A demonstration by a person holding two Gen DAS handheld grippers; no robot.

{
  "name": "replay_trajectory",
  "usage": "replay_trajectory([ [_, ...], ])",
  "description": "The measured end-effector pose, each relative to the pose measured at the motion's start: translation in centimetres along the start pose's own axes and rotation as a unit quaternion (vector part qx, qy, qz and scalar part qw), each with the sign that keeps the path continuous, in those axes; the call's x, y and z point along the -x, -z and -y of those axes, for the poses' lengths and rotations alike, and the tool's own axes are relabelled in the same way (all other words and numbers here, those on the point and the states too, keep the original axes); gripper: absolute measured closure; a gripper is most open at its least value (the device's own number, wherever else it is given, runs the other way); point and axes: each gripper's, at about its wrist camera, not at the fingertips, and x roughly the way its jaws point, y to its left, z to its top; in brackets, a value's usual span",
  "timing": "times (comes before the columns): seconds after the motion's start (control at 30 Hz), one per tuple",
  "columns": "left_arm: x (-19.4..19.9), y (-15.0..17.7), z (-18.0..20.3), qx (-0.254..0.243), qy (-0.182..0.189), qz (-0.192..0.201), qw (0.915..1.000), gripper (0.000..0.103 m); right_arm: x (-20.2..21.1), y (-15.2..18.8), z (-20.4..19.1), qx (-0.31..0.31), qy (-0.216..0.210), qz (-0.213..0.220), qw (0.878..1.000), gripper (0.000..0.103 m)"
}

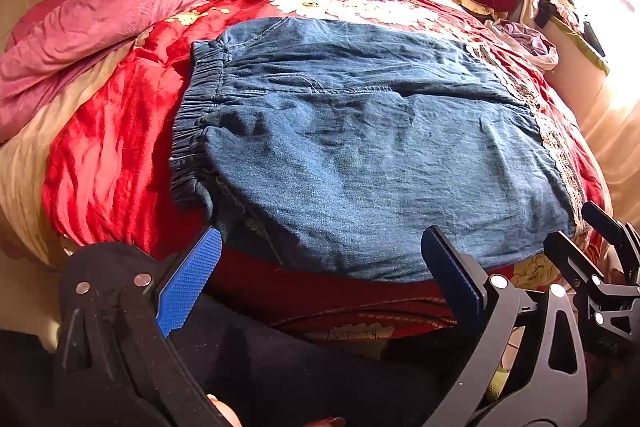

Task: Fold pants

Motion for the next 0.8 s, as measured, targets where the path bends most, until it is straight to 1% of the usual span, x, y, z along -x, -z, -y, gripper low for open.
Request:
replay_trajectory([
  [0.8,0.19,-0.12,-0.04,0.000,0.000,0.001,1.0000,0.009,-0.06,0.12,0.06,-0.001,0.001,-0.001,1.000,0.004],
])
